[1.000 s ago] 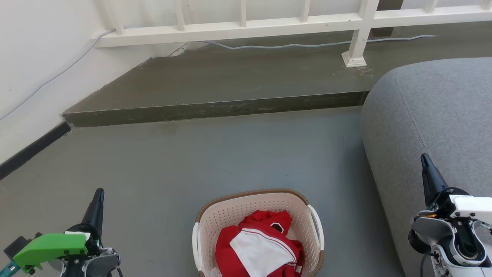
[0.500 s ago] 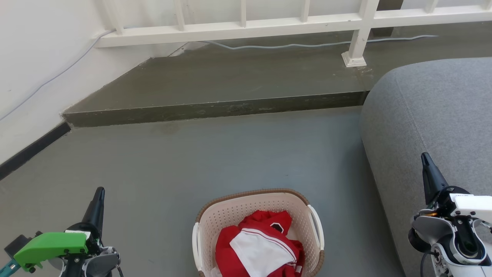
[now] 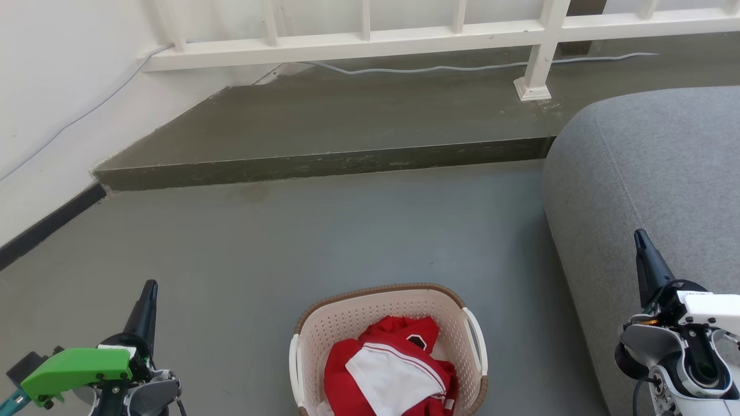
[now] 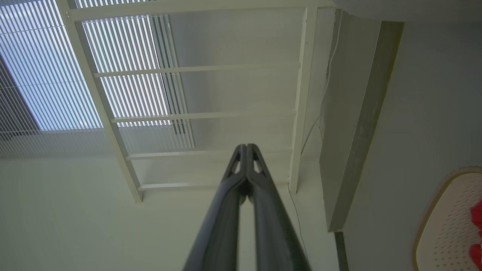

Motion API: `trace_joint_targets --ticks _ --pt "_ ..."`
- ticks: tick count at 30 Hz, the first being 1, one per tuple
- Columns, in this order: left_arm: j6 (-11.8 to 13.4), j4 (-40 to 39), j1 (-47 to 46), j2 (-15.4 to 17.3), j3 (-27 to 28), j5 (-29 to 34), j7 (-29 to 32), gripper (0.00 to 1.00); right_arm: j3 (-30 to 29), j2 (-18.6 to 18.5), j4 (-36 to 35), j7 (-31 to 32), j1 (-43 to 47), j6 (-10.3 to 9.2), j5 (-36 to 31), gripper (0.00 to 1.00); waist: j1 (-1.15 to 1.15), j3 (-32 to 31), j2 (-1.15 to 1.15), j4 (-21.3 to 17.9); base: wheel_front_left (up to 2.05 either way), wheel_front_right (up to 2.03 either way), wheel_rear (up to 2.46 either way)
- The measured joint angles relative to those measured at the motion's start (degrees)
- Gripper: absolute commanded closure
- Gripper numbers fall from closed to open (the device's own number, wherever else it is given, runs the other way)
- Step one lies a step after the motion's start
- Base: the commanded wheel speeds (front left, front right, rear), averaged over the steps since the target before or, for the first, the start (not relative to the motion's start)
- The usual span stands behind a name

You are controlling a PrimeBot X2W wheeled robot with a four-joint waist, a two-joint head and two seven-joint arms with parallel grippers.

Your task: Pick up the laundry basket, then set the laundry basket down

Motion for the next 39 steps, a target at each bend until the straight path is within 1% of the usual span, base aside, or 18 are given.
trace_joint_targets --ticks 39 --pt "0.0 -0.1 0.0 -0.3 0.1 0.0 0.0 1.00 -0.3 0.2 0.4 0.5 0.0 0.01 0.0 1.00 0.00 0.0 0.00 0.0 0.00 0.00 0.00"
